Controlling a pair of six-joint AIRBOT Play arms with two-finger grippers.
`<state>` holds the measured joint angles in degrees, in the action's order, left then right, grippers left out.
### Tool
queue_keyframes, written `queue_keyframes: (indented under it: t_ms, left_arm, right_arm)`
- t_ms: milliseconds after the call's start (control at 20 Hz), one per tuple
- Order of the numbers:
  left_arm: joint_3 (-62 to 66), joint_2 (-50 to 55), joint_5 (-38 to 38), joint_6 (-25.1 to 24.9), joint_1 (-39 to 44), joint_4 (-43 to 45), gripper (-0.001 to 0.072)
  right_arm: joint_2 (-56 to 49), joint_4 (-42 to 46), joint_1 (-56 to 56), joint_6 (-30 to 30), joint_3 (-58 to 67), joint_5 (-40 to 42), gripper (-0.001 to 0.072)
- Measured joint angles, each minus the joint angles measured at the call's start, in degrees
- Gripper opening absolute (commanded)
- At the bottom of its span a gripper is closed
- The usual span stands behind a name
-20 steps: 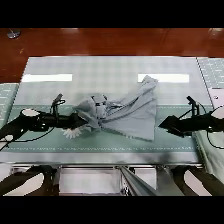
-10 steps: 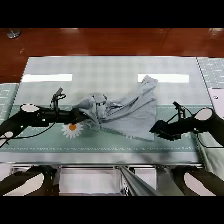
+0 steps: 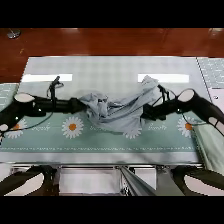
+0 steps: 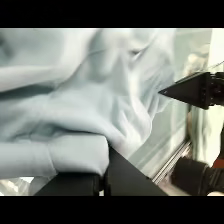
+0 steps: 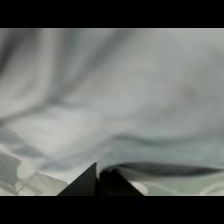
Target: Fold the shirts.
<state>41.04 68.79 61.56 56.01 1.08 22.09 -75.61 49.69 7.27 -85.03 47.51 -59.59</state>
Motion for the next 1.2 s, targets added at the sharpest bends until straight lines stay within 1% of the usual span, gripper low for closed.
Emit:
queue_keyframes:
  t_ms: [150,350,450,550,650,750,1000,1200]
  left_arm:
    - [13.6,-1.14,1.9,3.17,-2.14,-0.11,0.0041]
    - [36.41,-2.16,2.89,9.05,-6.75,0.17,0.004]
    - [47.17,-2.67,2.78,13.35,-9.7,2.69,0.004]
    - [56.22,-4.09,3.34,17.49,-12.66,6.97,0.004]
    - [62.05,-6.56,4.02,20.35,-15.06,11.28,0.004]
    - [65.57,-10.45,5.05,22.03,-16.92,15.37,0.004]
    - [68.63,-21.09,11.54,24.06,-18.6,26.69,0.0041]
    - [68.41,-27.08,17.11,24.68,-18.88,34.42,0.0041]
  right_arm:
    - [-0.46,4.28,-1.27,-0.72,16.83,-6.25,0.002]
    - [0.72,12.26,-4.22,-3.82,46.05,-12.72,0.002]
    - [2.16,15.67,-5.31,-4.63,58.88,-16.22,0.002]
    - [5.46,18.18,-5.84,-4.81,66.36,-18.84,0.002]
    - [10.71,19.96,-6.19,-4.48,69.61,-19.98,0.002]
    - [15.96,21.59,-6.32,-4.02,70.53,-20.83,0.0021]
    - [25.51,23.56,-6.45,-3.93,71.17,-22.77,0.0021]
    - [28.83,24.0,-6.45,-4.92,70.82,-26.84,0.0021]
